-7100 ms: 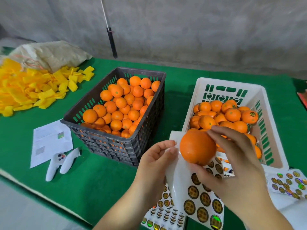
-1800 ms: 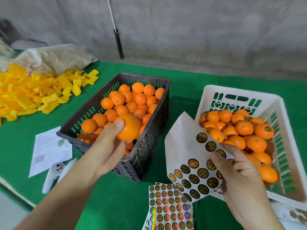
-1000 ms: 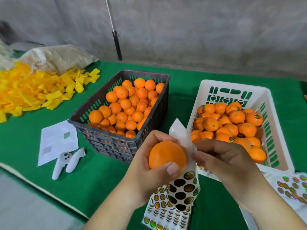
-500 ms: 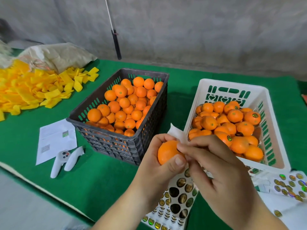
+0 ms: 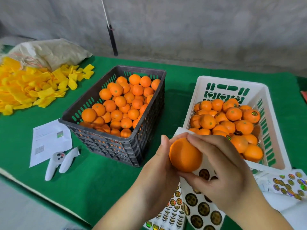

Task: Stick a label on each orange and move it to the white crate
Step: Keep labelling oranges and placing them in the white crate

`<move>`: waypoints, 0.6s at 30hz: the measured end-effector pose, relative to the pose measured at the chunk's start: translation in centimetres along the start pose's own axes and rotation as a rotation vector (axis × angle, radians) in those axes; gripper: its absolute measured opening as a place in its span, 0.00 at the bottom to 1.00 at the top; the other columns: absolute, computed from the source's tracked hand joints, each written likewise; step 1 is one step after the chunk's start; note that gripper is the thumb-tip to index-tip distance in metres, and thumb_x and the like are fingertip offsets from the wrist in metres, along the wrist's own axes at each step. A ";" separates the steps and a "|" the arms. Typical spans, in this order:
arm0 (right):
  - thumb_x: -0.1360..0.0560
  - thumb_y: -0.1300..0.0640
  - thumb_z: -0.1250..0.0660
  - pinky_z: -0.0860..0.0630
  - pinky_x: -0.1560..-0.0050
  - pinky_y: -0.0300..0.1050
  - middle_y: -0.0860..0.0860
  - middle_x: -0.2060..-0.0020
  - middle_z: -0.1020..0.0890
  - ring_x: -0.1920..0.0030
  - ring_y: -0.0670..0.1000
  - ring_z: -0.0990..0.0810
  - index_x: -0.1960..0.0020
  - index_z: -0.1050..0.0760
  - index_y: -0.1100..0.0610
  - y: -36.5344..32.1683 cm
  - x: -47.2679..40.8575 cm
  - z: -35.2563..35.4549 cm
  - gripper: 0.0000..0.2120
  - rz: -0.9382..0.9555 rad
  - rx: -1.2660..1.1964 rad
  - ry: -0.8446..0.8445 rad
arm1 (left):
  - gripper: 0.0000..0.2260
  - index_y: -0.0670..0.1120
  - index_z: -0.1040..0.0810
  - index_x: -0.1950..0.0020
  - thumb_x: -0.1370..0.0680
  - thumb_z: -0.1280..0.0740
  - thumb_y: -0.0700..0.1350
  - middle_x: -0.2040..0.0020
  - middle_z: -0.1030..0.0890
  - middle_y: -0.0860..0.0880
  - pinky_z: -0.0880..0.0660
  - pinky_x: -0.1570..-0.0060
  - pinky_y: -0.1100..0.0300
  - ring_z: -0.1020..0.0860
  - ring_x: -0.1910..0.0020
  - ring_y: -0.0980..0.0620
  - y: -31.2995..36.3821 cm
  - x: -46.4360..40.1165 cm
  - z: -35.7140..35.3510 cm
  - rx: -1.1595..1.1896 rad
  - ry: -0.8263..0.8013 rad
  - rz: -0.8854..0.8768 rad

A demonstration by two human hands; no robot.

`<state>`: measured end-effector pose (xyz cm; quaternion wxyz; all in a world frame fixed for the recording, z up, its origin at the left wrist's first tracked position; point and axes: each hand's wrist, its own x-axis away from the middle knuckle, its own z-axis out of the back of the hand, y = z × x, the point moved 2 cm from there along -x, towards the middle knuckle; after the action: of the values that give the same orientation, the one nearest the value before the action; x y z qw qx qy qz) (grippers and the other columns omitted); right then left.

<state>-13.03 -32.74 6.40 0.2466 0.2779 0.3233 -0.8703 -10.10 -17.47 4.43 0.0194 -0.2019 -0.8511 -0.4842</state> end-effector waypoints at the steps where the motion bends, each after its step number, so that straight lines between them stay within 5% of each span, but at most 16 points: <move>1: 0.28 0.40 0.25 0.31 0.36 0.29 0.47 0.37 0.25 0.37 0.39 0.26 0.29 0.24 0.57 0.5 -0.3 0.5 0.33 -0.026 -0.001 0.012 | 0.24 0.49 0.17 0.36 0.18 0.39 0.65 0.30 0.20 0.43 0.20 0.44 0.63 0.17 0.39 0.49 -0.1 -0.5 0.2 -0.070 0.041 -0.004; 4: 0.28 0.38 0.26 0.35 0.33 0.26 0.49 0.35 0.25 0.38 0.40 0.29 0.26 0.27 0.51 4.0 -1.1 2.3 0.35 -0.230 0.071 0.115 | 0.12 0.55 0.17 0.37 0.20 0.31 0.52 0.37 0.16 0.46 0.19 0.50 0.61 0.15 0.45 0.49 -0.5 -1.1 1.5 -0.199 0.057 -0.059; 6: 0.27 0.34 0.27 0.36 0.23 0.47 0.50 0.24 0.31 0.26 0.49 0.34 0.17 0.43 0.45 7.2 -1.3 3.0 0.46 -0.571 0.060 0.050 | 0.13 0.57 0.16 0.40 0.22 0.32 0.46 0.45 0.14 0.47 0.18 0.53 0.55 0.15 0.49 0.45 -0.4 -1.1 2.4 -0.224 0.058 -0.117; 8: 0.33 0.21 0.34 0.47 0.20 0.56 0.38 0.17 0.43 0.19 0.44 0.46 0.16 0.57 0.35 8.9 -0.9 2.5 0.55 -0.816 -0.038 -0.136 | 0.12 0.55 0.16 0.45 0.21 0.34 0.41 0.49 0.14 0.48 0.18 0.55 0.56 0.16 0.53 0.47 0.3 -1.6 2.9 -0.277 0.048 -0.192; 10: 0.31 0.17 0.40 0.43 0.21 0.54 0.32 0.21 0.36 0.25 0.38 0.34 0.17 0.47 0.33 8.6 -0.9 0.4 0.47 -0.962 -0.441 -0.221 | 0.13 0.55 0.17 0.45 0.20 0.36 0.38 0.51 0.15 0.48 0.19 0.55 0.55 0.18 0.55 0.47 1.1 -2.5 3.5 -0.316 0.004 -0.246; 12: 0.16 0.40 0.36 0.28 0.25 0.57 0.50 0.26 0.23 0.32 0.48 0.21 0.21 0.29 0.48 7.7 -0.6 -2.3 0.26 -0.998 -0.937 -0.251 | 0.14 0.56 0.20 0.41 0.18 0.36 0.38 0.50 0.19 0.44 0.25 0.55 0.47 0.22 0.55 0.42 1.8 -3.8 4.3 -0.387 -0.008 -0.287; 14: 0.20 0.55 0.32 0.17 0.39 0.58 0.58 0.37 0.15 0.39 0.58 0.15 0.33 0.18 0.52 7.3 -0.1 -4.0 0.16 -0.874 -0.995 -0.322 | 0.14 0.56 0.24 0.35 0.17 0.36 0.40 0.47 0.20 0.43 0.25 0.55 0.43 0.23 0.54 0.40 2.9 -5.4 5.2 -0.448 -0.059 -0.303; 16: 0.23 0.56 0.31 0.13 0.53 0.53 0.56 0.47 0.12 0.49 0.58 0.12 0.41 0.14 0.51 7.5 -0.2 -4.7 0.13 -0.814 -0.915 -0.197 | 0.16 0.52 0.31 0.27 0.15 0.37 0.41 0.44 0.18 0.42 0.20 0.50 0.46 0.18 0.49 0.40 4.8 -7.7 6.1 -0.604 -0.071 -0.309; 18: 0.24 0.54 0.31 0.14 0.59 0.46 0.54 0.48 0.11 0.53 0.54 0.12 0.42 0.14 0.48 8.2 -1.1 -4.7 0.13 -0.835 -0.885 -0.009 | 0.15 0.42 0.31 0.27 0.14 0.41 0.36 0.44 0.17 0.41 0.21 0.40 0.45 0.18 0.44 0.41 7.3 -12.0 7.8 -0.822 0.088 -0.357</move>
<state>-5.74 -34.69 0.63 -0.0220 -0.0048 0.7352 -0.6775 4.82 -11.57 3.49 -0.1102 -0.0223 -0.6079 -0.7860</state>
